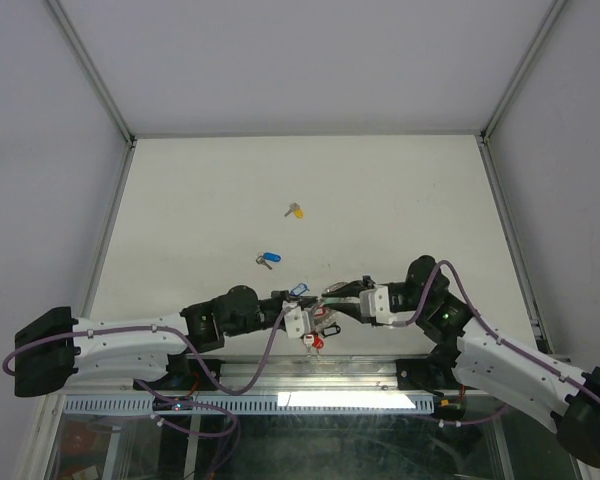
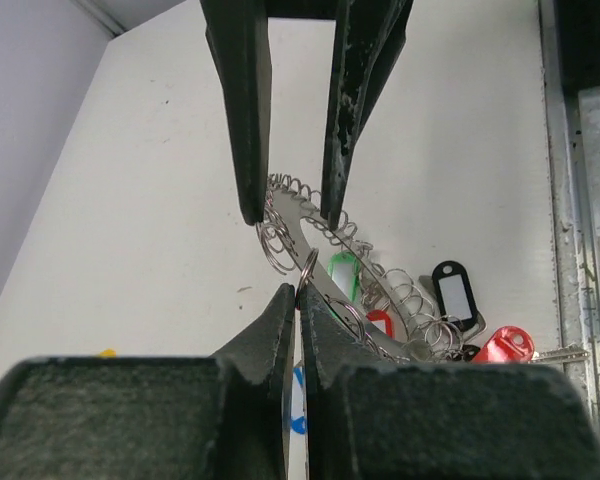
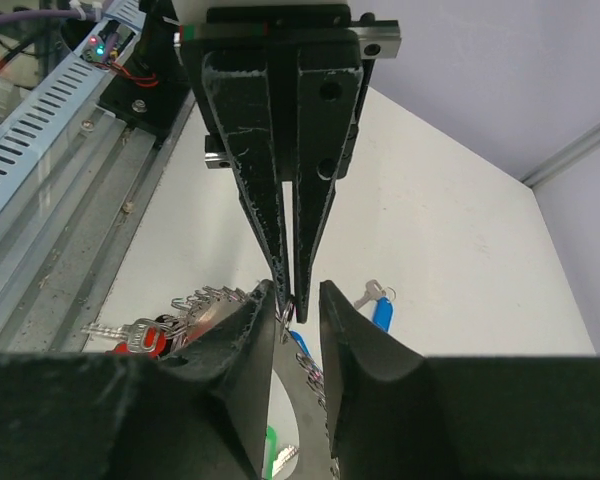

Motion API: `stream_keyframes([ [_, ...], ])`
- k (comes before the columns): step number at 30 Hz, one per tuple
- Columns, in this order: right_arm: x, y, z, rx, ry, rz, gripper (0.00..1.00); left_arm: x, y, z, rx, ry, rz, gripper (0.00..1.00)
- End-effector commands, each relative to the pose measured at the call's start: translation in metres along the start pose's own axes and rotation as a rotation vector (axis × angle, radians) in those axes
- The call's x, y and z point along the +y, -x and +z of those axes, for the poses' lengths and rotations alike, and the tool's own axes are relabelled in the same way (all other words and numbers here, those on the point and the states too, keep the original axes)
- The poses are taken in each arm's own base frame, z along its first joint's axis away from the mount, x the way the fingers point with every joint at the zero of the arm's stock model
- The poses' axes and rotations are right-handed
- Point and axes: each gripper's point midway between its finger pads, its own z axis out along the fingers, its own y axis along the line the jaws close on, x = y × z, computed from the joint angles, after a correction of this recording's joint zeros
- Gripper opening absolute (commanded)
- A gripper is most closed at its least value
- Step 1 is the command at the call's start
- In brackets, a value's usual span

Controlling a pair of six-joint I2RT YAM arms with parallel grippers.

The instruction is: Put the keys on the keyring

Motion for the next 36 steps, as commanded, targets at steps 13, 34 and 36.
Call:
stream_keyframes([
  [13, -0.016, -0.013, -0.008, 0.160, -0.118, 0.283, 0.29, 0.027, 0.014, 0.007, 0.115, 0.014, 0.128, 0.00],
  [34, -0.022, -0.036, 0.002, 0.187, -0.188, 0.389, 0.26, 0.028, 0.011, 0.015, 0.248, -0.043, 0.176, 0.00],
  [36, -0.022, -0.038, 0.002, 0.189, -0.190, 0.390, 0.26, 0.028, 0.011, 0.016, 0.266, -0.055, 0.181, 0.00],
])
